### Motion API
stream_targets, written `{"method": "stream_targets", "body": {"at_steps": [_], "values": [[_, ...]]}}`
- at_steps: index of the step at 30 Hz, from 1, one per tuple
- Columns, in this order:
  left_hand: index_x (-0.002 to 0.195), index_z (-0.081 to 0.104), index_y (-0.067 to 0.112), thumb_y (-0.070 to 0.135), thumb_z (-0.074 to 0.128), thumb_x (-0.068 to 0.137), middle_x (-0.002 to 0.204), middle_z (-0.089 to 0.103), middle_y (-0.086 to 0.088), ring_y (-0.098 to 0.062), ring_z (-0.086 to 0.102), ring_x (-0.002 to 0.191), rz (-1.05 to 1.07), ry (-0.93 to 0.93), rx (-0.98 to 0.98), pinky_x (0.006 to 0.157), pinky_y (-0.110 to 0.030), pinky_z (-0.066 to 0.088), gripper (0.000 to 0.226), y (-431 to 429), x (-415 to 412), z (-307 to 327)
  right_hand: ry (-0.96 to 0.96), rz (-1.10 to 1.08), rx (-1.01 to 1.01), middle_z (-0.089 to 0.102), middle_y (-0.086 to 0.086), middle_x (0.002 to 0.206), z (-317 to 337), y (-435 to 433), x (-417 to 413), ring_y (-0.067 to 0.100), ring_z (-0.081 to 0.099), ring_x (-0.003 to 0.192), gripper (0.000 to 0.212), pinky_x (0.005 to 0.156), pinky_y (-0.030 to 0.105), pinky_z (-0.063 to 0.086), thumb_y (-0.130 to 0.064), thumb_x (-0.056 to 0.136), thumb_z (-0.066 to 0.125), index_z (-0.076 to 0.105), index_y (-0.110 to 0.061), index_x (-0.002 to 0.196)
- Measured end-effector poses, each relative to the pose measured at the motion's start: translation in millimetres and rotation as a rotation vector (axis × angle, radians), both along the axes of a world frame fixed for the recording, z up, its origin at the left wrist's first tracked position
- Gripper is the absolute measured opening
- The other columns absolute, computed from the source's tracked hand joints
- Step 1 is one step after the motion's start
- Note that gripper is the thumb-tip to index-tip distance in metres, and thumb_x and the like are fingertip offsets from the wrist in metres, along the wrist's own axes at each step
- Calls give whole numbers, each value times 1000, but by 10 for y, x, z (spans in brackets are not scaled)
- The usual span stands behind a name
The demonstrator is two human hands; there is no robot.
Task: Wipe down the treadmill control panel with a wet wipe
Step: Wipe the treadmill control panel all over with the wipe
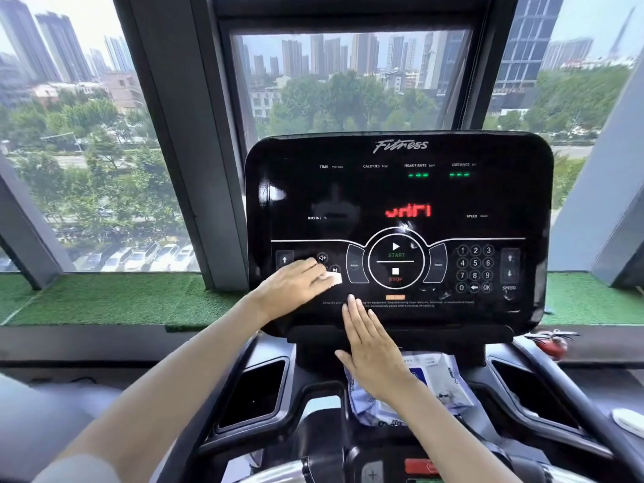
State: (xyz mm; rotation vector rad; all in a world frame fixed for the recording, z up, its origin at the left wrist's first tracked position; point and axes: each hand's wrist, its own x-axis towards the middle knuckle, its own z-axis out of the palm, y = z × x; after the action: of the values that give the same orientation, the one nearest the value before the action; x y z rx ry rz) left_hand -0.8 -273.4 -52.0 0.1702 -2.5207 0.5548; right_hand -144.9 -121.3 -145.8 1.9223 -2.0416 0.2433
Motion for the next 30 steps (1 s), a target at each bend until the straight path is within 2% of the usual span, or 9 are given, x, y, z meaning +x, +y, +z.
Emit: {"method": "stream_targets", "body": {"at_steps": [4, 6, 9, 14, 18, 19, 24, 28, 30], "values": [[108, 61, 16, 2, 64, 84, 89, 50, -1, -16, 47, 79, 310, 544, 451, 61, -33, 47, 28, 38, -132, 138, -3, -3, 2, 20, 19, 152, 0, -4, 4, 27, 21, 140, 71, 108, 43, 13, -46, 92, 25, 19, 3, 143], [102, 59, 15, 4, 65, 84, 85, 53, 0, -16, 50, 76, 226, 432, 430, 61, -30, 45, 22, 144, -226, 111, -4, -5, 6, 19, 19, 152, -1, -7, 6, 27, 21, 140, 72, 108, 43, 13, -46, 91, 25, 18, 2, 143], [96, 64, 10, 3, 66, 83, 80, 56, -2, -16, 49, 74, -36, 1, 52, 65, -28, 43, 15, 117, -221, 92, -8, -7, 6, 21, 19, 152, 2, -4, 1, 27, 21, 140, 72, 108, 42, 13, -47, 91, 26, 19, 2, 143], [107, 66, 10, -11, 70, 72, 86, 55, -4, -14, 41, 79, 216, 499, 334, 58, -25, 40, 41, -21, -281, 190, 4, 3, -1, 19, 19, 152, 0, -1, -4, 26, 16, 140, 72, 108, 45, 12, -47, 92, 25, 18, 2, 144], [105, 61, 7, -1, 61, 83, 84, 59, -5, -20, 49, 76, -89, -35, -101, 65, -30, 46, 24, 18, -247, 58, 7, 5, 5, 22, 19, 151, 6, -1, -12, 28, 24, 139, 71, 107, 45, 14, -47, 91, 27, 20, 3, 142], [106, 60, 7, 2, 55, 87, 84, 59, -5, -20, 50, 76, -91, -54, -104, 65, -32, 47, 20, -22, -222, 120, 6, 6, 5, 22, 19, 151, 10, 0, -14, 28, 24, 139, 71, 107, 45, 14, -46, 91, 27, 21, 3, 142], [111, 65, 13, -7, 65, 77, 87, 54, -3, -16, 42, 80, 239, 495, 340, 58, -28, 44, 40, 2, -277, 256, 10, 9, 1, 24, 18, 151, 29, -2, -12, 26, 24, 139, 70, 108, 44, 14, -45, 91, 28, 24, 3, 142], [109, 64, 11, 1, 48, 86, 86, 57, -1, -17, 48, 79, -62, -78, 11, 68, -27, 48, 30, 176, -265, -30, -11, 24, 22, 18, 18, 152, 58, -3, -31, 27, 19, 140, 70, 114, 40, 22, -46, 91, 26, 24, 2, 143], [108, 64, 11, -2, 48, 83, 86, 56, -3, -18, 49, 79, -84, -121, -6, 67, -27, 49, 32, 104, -222, 10, -12, 26, 37, 19, 18, 152, 85, 10, -37, 26, 20, 140, 71, 110, 41, 28, -47, 90, 26, 25, 2, 142]]}}
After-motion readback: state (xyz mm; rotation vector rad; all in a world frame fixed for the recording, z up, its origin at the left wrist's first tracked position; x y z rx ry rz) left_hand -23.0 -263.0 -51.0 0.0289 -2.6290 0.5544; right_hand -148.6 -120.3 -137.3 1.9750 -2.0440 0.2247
